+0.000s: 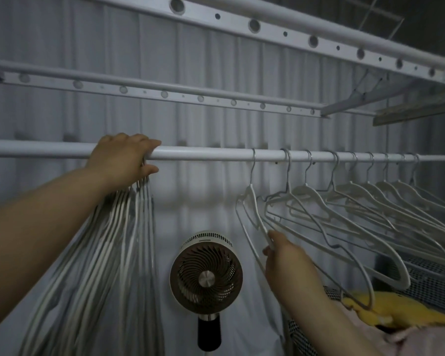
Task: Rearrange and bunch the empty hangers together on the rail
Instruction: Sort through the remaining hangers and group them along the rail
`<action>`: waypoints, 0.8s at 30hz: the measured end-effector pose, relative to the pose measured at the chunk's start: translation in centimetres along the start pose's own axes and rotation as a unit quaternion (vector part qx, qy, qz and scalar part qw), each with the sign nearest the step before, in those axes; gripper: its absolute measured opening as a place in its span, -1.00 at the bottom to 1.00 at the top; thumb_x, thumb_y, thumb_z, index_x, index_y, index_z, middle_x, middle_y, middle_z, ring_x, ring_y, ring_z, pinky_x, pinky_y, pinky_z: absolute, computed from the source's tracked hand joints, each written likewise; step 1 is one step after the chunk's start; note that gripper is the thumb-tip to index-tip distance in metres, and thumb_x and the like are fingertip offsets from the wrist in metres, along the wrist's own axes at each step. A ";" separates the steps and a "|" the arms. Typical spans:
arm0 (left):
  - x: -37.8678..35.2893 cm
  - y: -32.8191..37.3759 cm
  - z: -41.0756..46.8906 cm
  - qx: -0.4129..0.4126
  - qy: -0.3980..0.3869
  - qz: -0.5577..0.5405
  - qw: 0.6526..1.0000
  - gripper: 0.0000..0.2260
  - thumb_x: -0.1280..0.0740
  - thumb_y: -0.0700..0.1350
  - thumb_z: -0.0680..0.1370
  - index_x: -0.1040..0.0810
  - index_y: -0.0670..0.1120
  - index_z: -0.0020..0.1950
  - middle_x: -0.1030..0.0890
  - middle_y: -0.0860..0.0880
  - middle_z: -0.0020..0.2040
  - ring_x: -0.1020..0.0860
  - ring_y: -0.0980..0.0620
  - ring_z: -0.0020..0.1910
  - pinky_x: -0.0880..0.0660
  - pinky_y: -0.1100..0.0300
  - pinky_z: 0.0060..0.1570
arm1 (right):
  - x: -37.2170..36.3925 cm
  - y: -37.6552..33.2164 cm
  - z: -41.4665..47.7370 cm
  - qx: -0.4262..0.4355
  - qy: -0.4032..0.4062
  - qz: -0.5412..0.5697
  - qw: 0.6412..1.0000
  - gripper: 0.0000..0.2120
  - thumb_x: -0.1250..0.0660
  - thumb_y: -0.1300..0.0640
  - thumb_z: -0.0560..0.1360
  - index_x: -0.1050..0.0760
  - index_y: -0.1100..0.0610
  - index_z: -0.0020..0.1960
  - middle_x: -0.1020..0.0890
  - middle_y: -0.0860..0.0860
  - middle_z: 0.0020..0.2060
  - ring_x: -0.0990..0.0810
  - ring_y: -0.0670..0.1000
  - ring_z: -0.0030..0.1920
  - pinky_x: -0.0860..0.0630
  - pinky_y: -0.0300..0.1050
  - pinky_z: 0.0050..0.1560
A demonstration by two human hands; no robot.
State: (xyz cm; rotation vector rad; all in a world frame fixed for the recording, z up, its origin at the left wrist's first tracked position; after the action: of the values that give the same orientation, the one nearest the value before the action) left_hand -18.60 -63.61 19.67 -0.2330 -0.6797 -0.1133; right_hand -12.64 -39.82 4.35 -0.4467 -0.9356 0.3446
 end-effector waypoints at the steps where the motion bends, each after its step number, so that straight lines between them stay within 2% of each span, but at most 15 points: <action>1: 0.0 0.1 0.0 -0.001 0.000 0.001 1.000 -0.50 -0.31 0.02 0.49 -0.32 -0.01 0.40 -0.46 -0.08 0.32 -0.42 -0.17 0.23 -0.31 0.04 0.19 | 0.3 0.1 0.0 0.009 0.012 -0.019 1.000 -0.54 -0.05 0.32 0.55 -0.17 0.15 0.44 -0.55 0.06 0.20 -0.53 0.05 0.18 -0.44 -0.18 0.08; 5: 0.1 0.2 0.0 0.000 0.000 0.000 1.000 -0.50 -0.32 0.02 0.49 -0.32 -0.01 0.41 -0.47 -0.08 0.31 -0.43 -0.17 0.22 -0.31 0.04 0.19 | 1.2 0.7 0.0 0.024 0.044 -0.045 0.998 -0.61 -0.04 0.34 0.55 -0.29 0.16 0.35 -0.58 0.05 0.17 -0.54 0.03 0.15 -0.40 -0.22 0.02; 9: 0.2 0.5 0.0 0.002 -0.003 0.002 1.000 -0.50 -0.32 0.03 0.49 -0.32 -0.01 0.40 -0.47 -0.08 0.31 -0.43 -0.17 0.21 -0.32 0.03 0.19 | 1.3 1.4 0.0 0.020 0.047 -0.049 0.998 -0.56 -0.03 0.32 0.56 -0.21 0.13 0.43 -0.55 0.03 0.22 -0.52 0.01 0.20 -0.41 -0.22 0.09; 14: 0.3 0.6 -0.3 -0.005 -0.009 -0.010 1.000 -0.45 -0.33 0.01 0.49 -0.27 -0.04 0.43 -0.39 -0.09 0.38 -0.41 -0.17 0.26 -0.30 0.03 0.22 | 1.8 1.6 -0.1 0.034 0.057 -0.036 0.997 -0.63 -0.05 0.25 0.58 -0.26 0.15 0.38 -0.59 0.07 0.14 -0.56 0.05 0.13 -0.44 -0.15 0.06; 16: 0.6 0.2 -0.5 -0.003 -0.005 -0.030 1.000 -0.40 -0.36 0.00 0.47 -0.24 -0.09 0.45 -0.36 -0.13 0.41 -0.39 -0.18 0.30 -0.29 0.00 0.26 | 2.3 1.3 -0.5 0.047 0.069 -0.036 0.996 -0.60 -0.12 0.19 0.56 -0.24 0.16 0.39 -0.56 0.07 0.18 -0.55 0.08 0.15 -0.44 -0.15 0.06; 17: 0.9 -0.1 -0.7 0.000 0.003 -0.037 0.999 -0.38 -0.37 0.00 0.45 -0.24 -0.11 0.45 -0.37 -0.15 0.40 -0.39 -0.18 0.31 -0.29 -0.01 0.28 | 2.8 0.7 -0.6 0.068 0.091 -0.049 0.992 -0.58 -0.20 0.21 0.53 -0.28 0.19 0.37 -0.56 0.09 0.17 -0.56 0.12 0.14 -0.47 -0.12 0.06; 19: 1.3 -0.8 -1.1 0.009 0.012 -0.032 0.999 -0.37 -0.39 0.02 0.44 -0.27 -0.13 0.43 -0.42 -0.18 0.36 -0.41 -0.18 0.30 -0.29 -0.01 0.28 | 4.2 -0.6 -1.1 0.131 0.190 -0.078 0.970 -0.62 -0.36 0.26 0.36 -0.49 0.28 0.17 -0.64 0.16 -0.02 -0.62 0.22 -0.02 -0.56 -0.03 -0.04; 21: 1.3 -1.5 -1.4 0.021 0.000 -0.034 0.999 -0.39 -0.38 0.05 0.43 -0.30 -0.12 0.42 -0.45 -0.18 0.34 -0.43 -0.18 0.28 -0.31 0.00 0.26 | 5.2 -2.5 -2.4 0.187 0.269 -0.024 0.945 -0.70 -0.30 0.19 0.31 -0.56 0.27 0.01 -0.66 0.14 -0.13 -0.58 0.11 -0.06 -0.52 -0.12 -0.02; 22: 1.2 -1.7 -1.5 0.024 -0.012 -0.037 0.999 -0.40 -0.37 0.05 0.44 -0.30 -0.11 0.42 -0.45 -0.17 0.34 -0.44 -0.18 0.28 -0.33 0.01 0.25 | 5.4 -3.8 -3.0 0.216 0.276 0.024 0.936 -0.70 -0.23 0.16 0.34 -0.56 0.25 0.01 -0.65 0.12 -0.13 -0.50 0.02 -0.02 -0.42 -0.20 0.05; 24: 1.1 -1.8 -1.7 0.021 -0.029 -0.041 0.998 -0.42 -0.34 0.06 0.46 -0.28 -0.08 0.42 -0.43 -0.16 0.35 -0.43 -0.17 0.28 -0.33 0.02 0.24 | 5.3 -6.4 -3.8 0.255 0.272 0.095 0.923 -0.66 -0.14 0.11 0.36 -0.55 0.22 0.01 -0.63 0.08 -0.11 -0.38 -0.05 -0.01 -0.26 -0.32 0.00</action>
State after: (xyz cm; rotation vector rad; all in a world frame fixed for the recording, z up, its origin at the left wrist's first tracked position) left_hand -17.10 -65.82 19.40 -0.1684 -0.7492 -0.1719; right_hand -6.02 -43.64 9.28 -0.1317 -0.2367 0.5874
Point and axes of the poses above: each hand's wrist, its own z-axis towards the middle knuckle, its own x-axis out of the back of the hand, y = z × x, the point moved 8 cm from there along z, towards the middle knuckle
